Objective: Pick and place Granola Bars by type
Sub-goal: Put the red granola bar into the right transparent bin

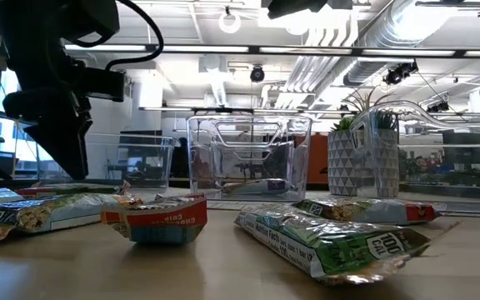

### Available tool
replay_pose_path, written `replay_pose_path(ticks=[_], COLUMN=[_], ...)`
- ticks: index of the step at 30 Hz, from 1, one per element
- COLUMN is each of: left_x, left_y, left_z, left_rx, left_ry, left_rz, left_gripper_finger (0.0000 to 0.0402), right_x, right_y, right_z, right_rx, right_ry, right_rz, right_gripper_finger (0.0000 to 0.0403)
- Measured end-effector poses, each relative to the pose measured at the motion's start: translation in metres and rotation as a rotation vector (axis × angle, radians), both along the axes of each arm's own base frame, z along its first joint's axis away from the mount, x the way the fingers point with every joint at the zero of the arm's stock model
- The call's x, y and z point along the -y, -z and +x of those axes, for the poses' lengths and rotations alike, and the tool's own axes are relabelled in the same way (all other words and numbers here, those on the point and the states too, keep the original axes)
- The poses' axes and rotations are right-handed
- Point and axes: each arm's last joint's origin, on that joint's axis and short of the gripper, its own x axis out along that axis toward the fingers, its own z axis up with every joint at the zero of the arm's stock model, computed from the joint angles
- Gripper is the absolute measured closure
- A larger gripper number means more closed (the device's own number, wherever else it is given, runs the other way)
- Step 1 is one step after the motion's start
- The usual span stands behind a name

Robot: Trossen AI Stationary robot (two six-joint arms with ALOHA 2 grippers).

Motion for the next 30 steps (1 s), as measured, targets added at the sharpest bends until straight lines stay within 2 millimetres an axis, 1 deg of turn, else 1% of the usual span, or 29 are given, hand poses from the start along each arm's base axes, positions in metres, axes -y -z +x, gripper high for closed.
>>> replay_pose_path(ticks=[4,10,13,16,20,23,26,30], left_x=[0.0,0.003,0.003,0.003,0.003,0.004,0.005,0.005], left_y=[0.001,0.005,0.011,0.019,0.027,0.029,0.028,0.024], left_z=[0.001,0.008,0.009,0.009,0.012,0.012,0.012,0.012], left_rx=[-0.01,0.003,-0.031,-0.078,-0.101,-0.108,-0.101,-0.079], left_ry=[0.046,0.119,0.122,0.119,0.111,0.078,0.071,0.076], left_rz=[0.016,0.035,0.044,0.065,0.082,0.045,0.013,-0.012], left_gripper_finger=[0.0223,0.0167,0.0145,0.0137,0.0136,0.0144,0.0172,0.0222], right_x=[0.0,0.0,0.0,0.0,0.0,0.0,0.0,0.0], right_y=[0.0,0.0,0.0,0.0,0.0,0.0,0.0,0.0], right_z=[0.0,0.0,0.0,0.0,0.0,0.0,0.0,0.0], right_rx=[0.0,0.0,-0.001,-0.001,-0.001,-0.001,-0.002,-0.001], right_ry=[0.0,0.0,0.0,0.0,0.0,0.0,0.0,0.0], right_rz=[0.0,0.0,0.0,0.0,0.0,0.0,0.0,0.0], right_gripper_finger=[0.0324,0.0324,0.0324,0.0324,0.0324,0.0324,0.0324,0.0324])
